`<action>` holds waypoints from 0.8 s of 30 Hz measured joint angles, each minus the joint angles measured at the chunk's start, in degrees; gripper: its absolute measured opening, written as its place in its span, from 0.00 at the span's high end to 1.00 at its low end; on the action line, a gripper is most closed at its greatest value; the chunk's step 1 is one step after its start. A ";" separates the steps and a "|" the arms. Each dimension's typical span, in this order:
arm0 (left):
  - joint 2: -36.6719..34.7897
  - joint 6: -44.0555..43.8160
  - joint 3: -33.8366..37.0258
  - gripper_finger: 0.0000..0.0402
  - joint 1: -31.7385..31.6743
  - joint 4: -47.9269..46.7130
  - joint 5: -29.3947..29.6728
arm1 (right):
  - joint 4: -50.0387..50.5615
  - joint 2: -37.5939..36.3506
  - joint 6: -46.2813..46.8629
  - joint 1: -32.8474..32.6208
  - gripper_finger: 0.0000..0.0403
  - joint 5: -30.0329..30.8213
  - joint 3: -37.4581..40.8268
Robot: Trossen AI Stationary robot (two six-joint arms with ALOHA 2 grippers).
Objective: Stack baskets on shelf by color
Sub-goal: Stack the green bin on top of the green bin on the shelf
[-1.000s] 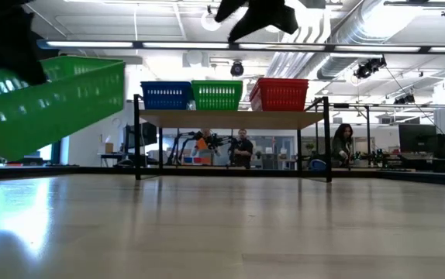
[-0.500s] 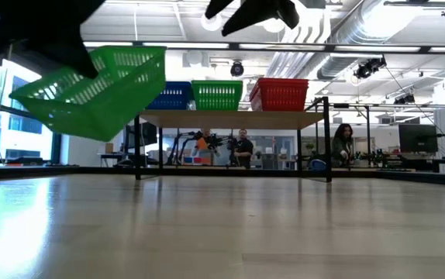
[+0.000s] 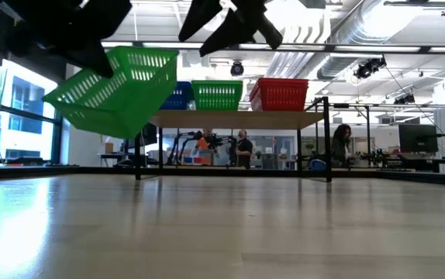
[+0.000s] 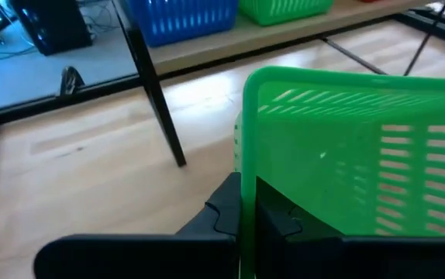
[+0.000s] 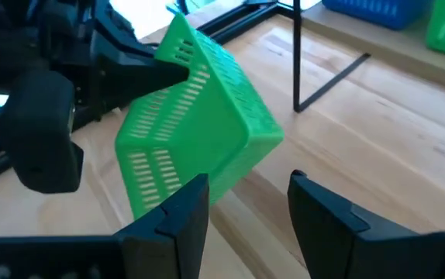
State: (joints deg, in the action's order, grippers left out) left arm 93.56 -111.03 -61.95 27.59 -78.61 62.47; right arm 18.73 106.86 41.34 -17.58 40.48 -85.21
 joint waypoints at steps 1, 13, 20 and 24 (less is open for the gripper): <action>0.00 0.38 0.00 1.00 -0.46 0.08 0.25 | 0.01 0.30 0.93 0.00 0.60 0.18 0.00; 0.00 1.31 0.00 1.00 -3.82 0.66 2.48 | -2.37 3.27 8.61 0.16 0.60 4.16 0.02; 0.00 2.61 0.00 1.00 -5.24 1.50 2.58 | -5.27 3.96 8.79 0.33 0.60 4.07 0.00; 0.00 4.54 0.00 1.00 -5.70 4.14 3.85 | -5.30 4.34 9.80 0.70 0.60 3.55 0.00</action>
State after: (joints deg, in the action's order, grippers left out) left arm 93.56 -106.49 -61.95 21.89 -74.46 66.32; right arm 13.44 111.20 51.14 -16.88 44.03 -85.21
